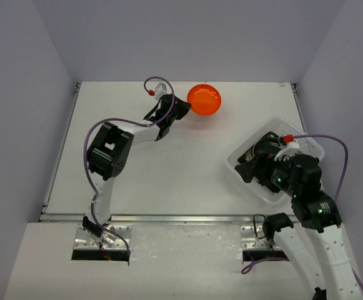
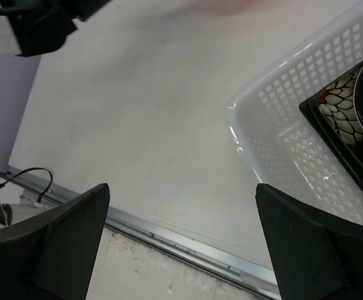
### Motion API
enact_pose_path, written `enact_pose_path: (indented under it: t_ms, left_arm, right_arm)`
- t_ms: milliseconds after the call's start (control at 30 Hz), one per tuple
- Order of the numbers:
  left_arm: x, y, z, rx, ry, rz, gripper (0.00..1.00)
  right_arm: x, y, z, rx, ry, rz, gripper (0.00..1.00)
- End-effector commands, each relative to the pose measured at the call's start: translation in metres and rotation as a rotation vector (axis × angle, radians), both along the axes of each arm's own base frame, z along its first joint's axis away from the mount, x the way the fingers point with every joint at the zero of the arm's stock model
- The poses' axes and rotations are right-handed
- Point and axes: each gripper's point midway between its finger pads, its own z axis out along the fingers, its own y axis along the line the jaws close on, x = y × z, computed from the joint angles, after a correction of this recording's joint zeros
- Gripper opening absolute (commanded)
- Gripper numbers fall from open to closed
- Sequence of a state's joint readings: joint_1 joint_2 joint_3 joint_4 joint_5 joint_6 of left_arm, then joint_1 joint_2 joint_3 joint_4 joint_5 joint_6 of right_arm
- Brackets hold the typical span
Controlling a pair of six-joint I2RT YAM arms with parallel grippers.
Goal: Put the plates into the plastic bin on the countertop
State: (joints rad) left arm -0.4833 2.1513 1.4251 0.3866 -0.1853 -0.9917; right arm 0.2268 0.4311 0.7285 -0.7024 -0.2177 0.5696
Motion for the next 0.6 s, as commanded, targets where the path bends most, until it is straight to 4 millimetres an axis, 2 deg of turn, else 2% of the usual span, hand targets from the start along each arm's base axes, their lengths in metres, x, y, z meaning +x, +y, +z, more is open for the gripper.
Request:
enact_pose_path:
  t_ms: [0,100,167,267,433,500,533,567]
  left_arm:
    - [-0.039,-0.012,0.097,-0.086,-0.189,-0.127,0.00]
    - [-0.072,-0.025,0.119,-0.106,-0.209,-0.206,0.00]
    - [-0.089,-0.038,0.124,-0.105,-0.206,-0.256,0.00]
    - [-0.112,-0.070,0.126,-0.077,-0.184,-0.341,0.00]
    - [-0.149,-0.137,0.111,-0.007,-0.145,-0.518,0.00]
    - [-0.155,-0.153,0.106,0.027,-0.138,-0.544,0.00]
    - [-0.162,-0.167,0.101,0.061,-0.138,-0.572,0.00]
    - [-0.161,-0.176,0.096,0.076,-0.131,-0.584,0.00]
  right_arm:
    - [0.018,-0.004,0.022,-0.035,-0.051,-0.027,0.99]
    - [0.021,-0.015,0.041,-0.039,-0.097,-0.097,0.99]
    - [0.020,-0.020,0.054,-0.041,-0.120,-0.124,0.99]
    - [0.013,-0.030,0.073,-0.049,-0.143,-0.169,0.99]
    - [-0.014,-0.048,0.116,-0.021,-0.236,-0.243,0.99]
    - [-0.022,-0.054,0.122,-0.018,-0.247,-0.270,0.99]
    - [-0.029,-0.058,0.132,-0.010,-0.272,-0.285,0.99]
    - [-0.032,-0.059,0.131,-0.012,-0.267,-0.288,0.99]
